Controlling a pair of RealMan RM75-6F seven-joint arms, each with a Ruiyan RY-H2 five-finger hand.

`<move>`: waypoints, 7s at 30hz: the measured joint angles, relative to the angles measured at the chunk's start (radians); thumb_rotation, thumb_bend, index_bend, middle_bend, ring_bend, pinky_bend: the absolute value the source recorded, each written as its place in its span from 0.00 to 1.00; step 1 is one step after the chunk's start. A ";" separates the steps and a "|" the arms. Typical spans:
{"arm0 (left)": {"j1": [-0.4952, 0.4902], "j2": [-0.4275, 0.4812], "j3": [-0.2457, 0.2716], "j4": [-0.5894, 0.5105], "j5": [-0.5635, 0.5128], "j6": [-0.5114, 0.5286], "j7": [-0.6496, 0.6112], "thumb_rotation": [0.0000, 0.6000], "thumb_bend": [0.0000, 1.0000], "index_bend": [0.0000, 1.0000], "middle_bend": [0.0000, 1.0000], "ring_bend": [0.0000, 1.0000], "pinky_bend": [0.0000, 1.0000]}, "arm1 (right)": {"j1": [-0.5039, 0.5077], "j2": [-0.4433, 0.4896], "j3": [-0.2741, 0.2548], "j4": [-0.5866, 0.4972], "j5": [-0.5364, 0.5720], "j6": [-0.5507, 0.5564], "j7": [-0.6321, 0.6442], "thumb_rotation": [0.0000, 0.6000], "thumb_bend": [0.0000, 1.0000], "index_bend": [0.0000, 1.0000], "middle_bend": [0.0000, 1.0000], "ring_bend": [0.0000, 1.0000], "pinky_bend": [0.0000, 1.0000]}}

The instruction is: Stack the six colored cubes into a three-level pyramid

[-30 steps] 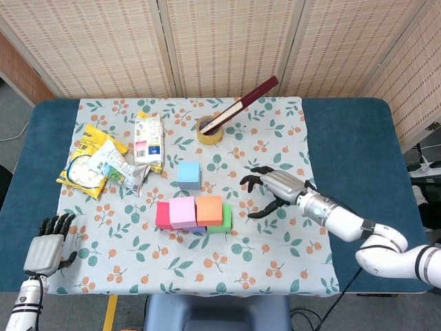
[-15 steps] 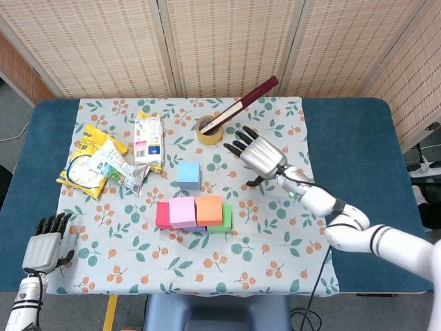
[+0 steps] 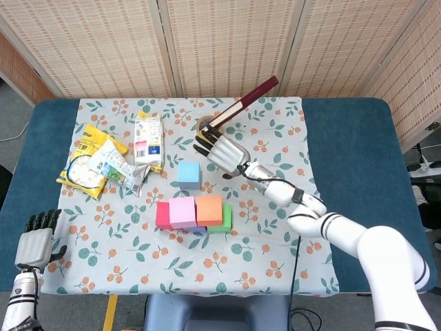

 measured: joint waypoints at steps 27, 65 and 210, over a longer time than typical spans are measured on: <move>-0.012 -0.005 -0.026 0.046 -0.067 -0.027 -0.005 1.00 0.32 0.00 0.05 0.00 0.06 | 0.166 -0.358 -0.169 0.514 -0.155 -0.056 0.265 0.72 0.06 0.00 0.00 0.00 0.00; -0.013 0.000 -0.021 0.049 -0.070 -0.031 -0.011 1.00 0.32 0.00 0.05 0.00 0.06 | 0.154 -0.478 -0.123 0.626 -0.063 -0.015 0.177 1.00 0.06 0.57 0.42 0.23 0.03; 0.040 0.030 0.029 -0.086 0.127 0.124 0.016 1.00 0.33 0.00 0.04 0.00 0.06 | -0.289 0.626 -0.158 -0.975 -0.343 0.393 0.076 0.88 0.39 0.01 0.19 0.09 0.03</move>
